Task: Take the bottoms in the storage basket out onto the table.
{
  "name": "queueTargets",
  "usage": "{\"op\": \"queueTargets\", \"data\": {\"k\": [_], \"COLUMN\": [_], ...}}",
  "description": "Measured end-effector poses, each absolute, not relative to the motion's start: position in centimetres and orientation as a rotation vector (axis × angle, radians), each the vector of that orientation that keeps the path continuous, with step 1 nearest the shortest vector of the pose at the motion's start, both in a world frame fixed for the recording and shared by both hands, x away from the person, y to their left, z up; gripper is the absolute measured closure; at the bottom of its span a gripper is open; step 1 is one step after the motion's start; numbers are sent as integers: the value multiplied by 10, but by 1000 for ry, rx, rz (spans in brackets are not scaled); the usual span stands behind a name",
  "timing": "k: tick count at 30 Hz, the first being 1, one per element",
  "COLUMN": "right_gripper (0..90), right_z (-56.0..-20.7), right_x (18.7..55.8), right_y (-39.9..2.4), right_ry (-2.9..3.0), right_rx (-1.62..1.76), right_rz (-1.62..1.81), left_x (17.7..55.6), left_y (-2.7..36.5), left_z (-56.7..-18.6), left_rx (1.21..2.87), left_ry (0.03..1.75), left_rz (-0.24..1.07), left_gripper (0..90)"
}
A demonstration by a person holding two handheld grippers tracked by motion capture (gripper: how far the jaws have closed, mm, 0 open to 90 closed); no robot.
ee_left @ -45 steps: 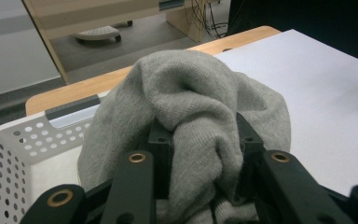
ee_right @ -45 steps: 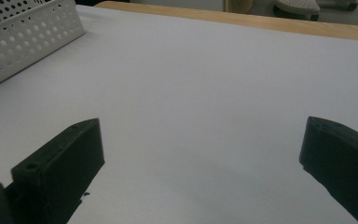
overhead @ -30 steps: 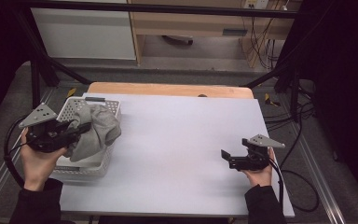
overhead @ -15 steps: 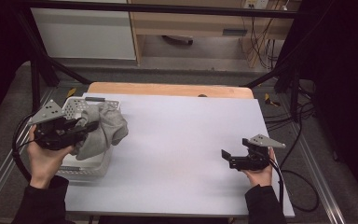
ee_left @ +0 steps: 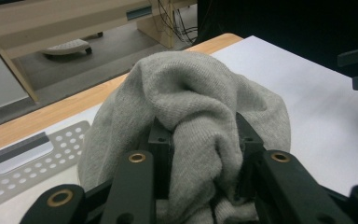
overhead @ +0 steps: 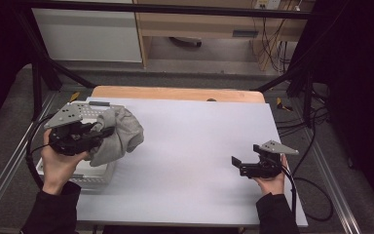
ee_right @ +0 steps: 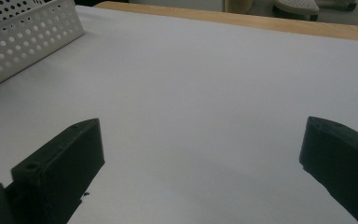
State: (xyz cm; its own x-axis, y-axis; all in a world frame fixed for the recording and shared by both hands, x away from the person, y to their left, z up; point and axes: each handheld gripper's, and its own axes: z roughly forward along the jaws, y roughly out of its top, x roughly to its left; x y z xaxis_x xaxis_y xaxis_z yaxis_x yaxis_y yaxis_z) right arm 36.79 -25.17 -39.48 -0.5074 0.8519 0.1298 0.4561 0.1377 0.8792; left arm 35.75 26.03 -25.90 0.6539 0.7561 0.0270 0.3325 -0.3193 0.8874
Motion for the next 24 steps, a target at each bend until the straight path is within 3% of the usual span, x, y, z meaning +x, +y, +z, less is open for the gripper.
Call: {"op": "queueTargets", "data": {"k": [24], "right_gripper": [1], "right_z": [-395], "right_x": [368], "right_y": [-252], "right_ry": [2019], "right_rx": [1256], "right_rz": [1326], "left_x": [364], "left_y": [230], "left_z": [-265], "left_rx": [1946], "left_ry": [800], "left_rz": [504], "left_gripper": [673]}}
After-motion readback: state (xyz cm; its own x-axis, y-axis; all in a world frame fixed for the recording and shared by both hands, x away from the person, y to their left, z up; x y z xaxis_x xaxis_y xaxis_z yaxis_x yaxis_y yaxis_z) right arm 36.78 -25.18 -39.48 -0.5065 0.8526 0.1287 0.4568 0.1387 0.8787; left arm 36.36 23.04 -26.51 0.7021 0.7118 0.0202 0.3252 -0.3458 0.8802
